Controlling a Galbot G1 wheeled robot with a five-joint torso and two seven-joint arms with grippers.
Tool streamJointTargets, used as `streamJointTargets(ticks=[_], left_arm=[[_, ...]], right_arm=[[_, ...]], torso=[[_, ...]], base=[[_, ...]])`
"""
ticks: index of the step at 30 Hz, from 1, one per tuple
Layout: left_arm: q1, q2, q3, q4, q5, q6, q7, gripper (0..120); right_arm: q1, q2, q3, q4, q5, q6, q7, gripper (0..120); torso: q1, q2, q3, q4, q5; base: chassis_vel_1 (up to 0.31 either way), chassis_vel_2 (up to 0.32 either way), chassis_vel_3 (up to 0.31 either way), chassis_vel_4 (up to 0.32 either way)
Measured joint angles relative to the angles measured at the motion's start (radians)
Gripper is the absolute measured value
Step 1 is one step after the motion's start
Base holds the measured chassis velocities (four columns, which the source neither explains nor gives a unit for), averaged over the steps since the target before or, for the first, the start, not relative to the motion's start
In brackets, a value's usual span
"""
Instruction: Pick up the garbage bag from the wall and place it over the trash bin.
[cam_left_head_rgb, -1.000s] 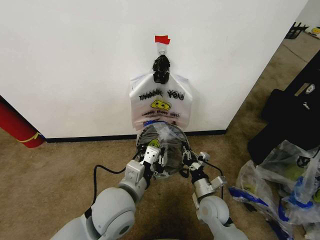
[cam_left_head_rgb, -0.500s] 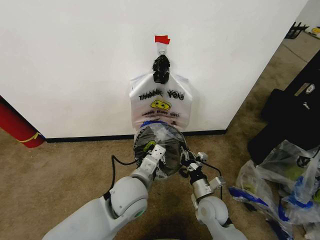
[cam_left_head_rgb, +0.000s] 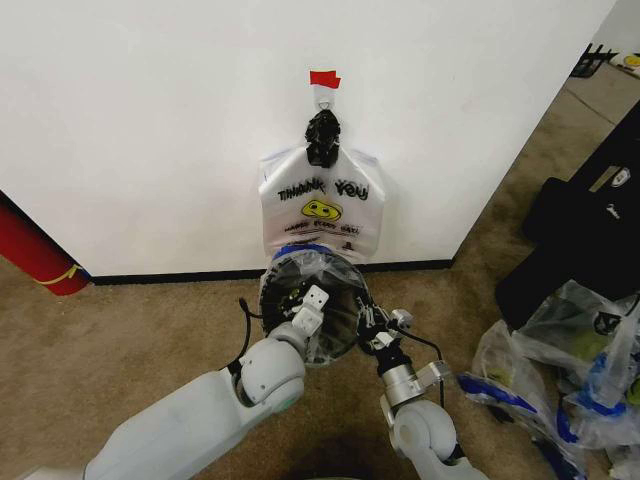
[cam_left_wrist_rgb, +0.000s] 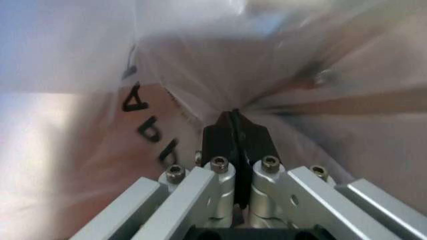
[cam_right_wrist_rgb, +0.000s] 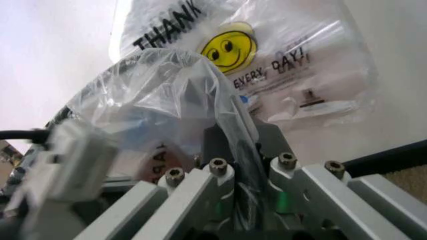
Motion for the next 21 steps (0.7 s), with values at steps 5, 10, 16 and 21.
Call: streamJointTargets(ticks=[5, 10, 16, 21], left_arm=[[-0.023, -0.02, 0.007, 0.054, -0.005, -0.001, -0.002, 0], [-0.046, -0.043, 0.013, 0.122, 0.002, -0.001, -0.001, 0], [-0.066, -0.058, 0.015, 0.167, 0.004, -0.002, 0.002, 0], [-0.065, -0.037, 0.022, 0.122, -0.004, -0.002, 0.012, 0]], right_arm=[[-0.006, 0.002, -0.004, 0.01, -0.002, 0.001, 0.0, 0], [-0.018, 0.002, -0.008, 0.027, -0.003, 0.001, -0.001, 0], [-0.026, 0.003, -0.011, 0.038, -0.006, 0.001, -0.008, 0], [-0.017, 0.006, -0.002, 0.012, -0.028, 0.022, -0.028, 0]], torso=[[0.0, 0.0, 0.0, 0.0001, 0.0], [0.0, 0.0, 0.0, -0.0002, 0.0], [0.0, 0.0, 0.0, -0.0001, -0.0001], [0.0, 0.0, 0.0, 0.0, 0.0001]], base=[[0.0, 0.0, 0.0, 0.0], [0.0, 0.0, 0.0, 0.0], [0.0, 0.0, 0.0, 0.0], [0.0, 0.0, 0.0, 0.0]])
